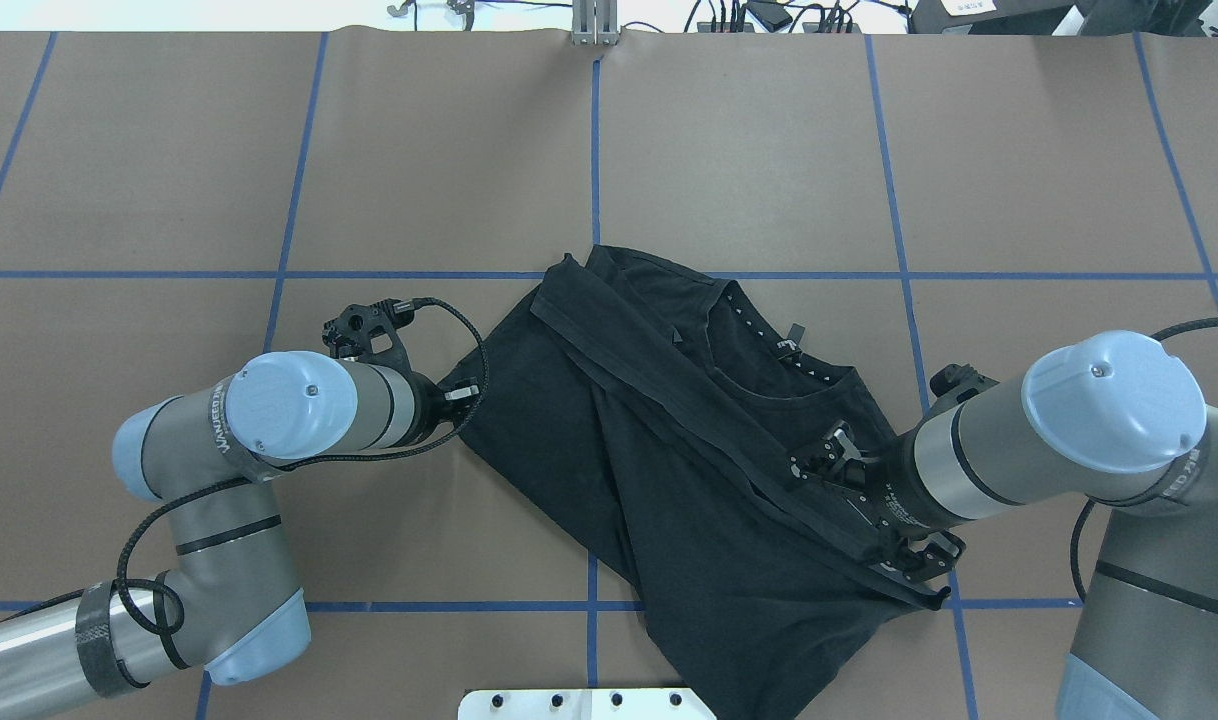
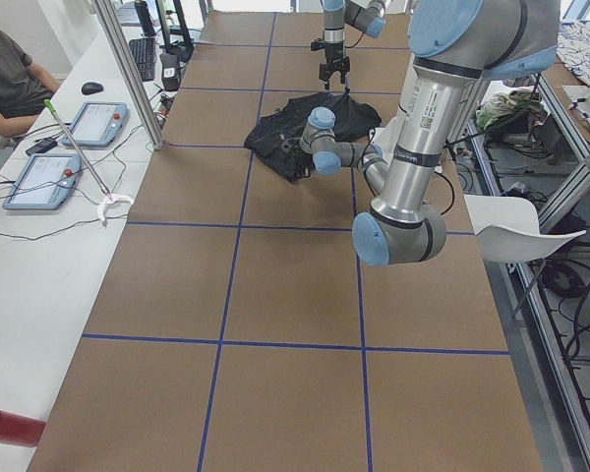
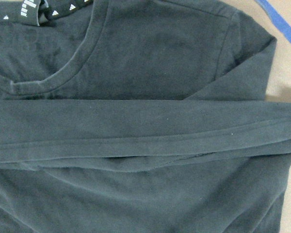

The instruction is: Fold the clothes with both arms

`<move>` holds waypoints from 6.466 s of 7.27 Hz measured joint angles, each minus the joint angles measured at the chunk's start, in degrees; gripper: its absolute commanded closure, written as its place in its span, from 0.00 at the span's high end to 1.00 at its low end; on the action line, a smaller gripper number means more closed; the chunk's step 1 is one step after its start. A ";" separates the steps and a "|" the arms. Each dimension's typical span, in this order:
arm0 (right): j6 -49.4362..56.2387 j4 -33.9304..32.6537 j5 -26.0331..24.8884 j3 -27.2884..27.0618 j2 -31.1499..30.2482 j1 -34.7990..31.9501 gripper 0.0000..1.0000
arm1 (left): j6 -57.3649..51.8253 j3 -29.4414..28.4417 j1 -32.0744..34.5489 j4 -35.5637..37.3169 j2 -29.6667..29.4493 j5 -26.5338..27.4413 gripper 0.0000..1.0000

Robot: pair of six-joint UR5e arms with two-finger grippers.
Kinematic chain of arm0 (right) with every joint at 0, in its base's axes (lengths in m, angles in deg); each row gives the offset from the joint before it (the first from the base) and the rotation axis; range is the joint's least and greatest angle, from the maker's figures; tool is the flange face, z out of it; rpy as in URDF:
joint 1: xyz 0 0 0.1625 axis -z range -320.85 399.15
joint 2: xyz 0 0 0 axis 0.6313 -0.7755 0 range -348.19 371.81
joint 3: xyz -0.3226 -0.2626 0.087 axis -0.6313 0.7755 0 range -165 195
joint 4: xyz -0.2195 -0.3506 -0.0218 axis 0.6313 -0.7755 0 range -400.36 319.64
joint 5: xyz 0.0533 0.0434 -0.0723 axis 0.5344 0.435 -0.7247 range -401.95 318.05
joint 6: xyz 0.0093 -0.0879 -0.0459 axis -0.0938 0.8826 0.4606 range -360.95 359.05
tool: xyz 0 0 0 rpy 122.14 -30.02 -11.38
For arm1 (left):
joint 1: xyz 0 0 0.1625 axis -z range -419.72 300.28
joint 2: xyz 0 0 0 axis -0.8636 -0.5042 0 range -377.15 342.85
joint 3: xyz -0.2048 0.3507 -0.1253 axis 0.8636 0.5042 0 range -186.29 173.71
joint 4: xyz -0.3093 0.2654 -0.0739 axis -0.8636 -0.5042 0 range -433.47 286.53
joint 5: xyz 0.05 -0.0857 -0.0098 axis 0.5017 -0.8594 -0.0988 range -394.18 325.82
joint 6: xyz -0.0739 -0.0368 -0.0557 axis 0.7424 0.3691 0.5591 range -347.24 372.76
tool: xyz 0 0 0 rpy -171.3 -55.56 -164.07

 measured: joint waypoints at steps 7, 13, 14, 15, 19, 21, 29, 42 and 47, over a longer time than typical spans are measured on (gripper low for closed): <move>0.00 -0.04 2.19 0.00 -0.39 -4.34 1.00 | -17.27 -36.46 18.66 -14.55 -25.55 -2.15 0.52; 6.22 -0.59 -2.11 6.57 8.37 -8.82 1.00 | -24.73 -35.09 23.57 -14.33 -26.91 -10.34 0.69; 11.71 -2.04 -2.83 9.56 11.88 -9.86 1.00 | -24.82 -25.21 23.57 -11.28 -20.46 -12.57 0.69; 17.80 -4.29 -3.15 14.12 16.80 -11.29 1.00 | -24.86 -16.67 23.60 -8.36 -14.95 -14.33 0.69; 29.85 -8.54 -3.62 28.73 31.80 -12.33 0.83 | -24.80 -0.85 23.44 -4.28 -2.93 -15.50 0.69; 38.66 -9.51 -3.43 27.74 32.71 -7.66 0.72 | -24.79 0.58 23.32 -4.23 -0.95 -15.53 0.69; 69.21 -30.21 -20.90 24.16 37.22 11.92 0.51 | -24.33 0.71 23.19 -4.35 1.59 -15.80 0.70; 60.56 -41.27 -19.55 2.91 18.68 13.74 0.03 | -22.73 2.83 23.22 -4.24 1.75 -17.45 0.72; 56.50 -39.85 -19.12 0.72 15.86 13.14 1.00 | -21.81 3.18 23.07 -4.20 1.67 -17.45 0.72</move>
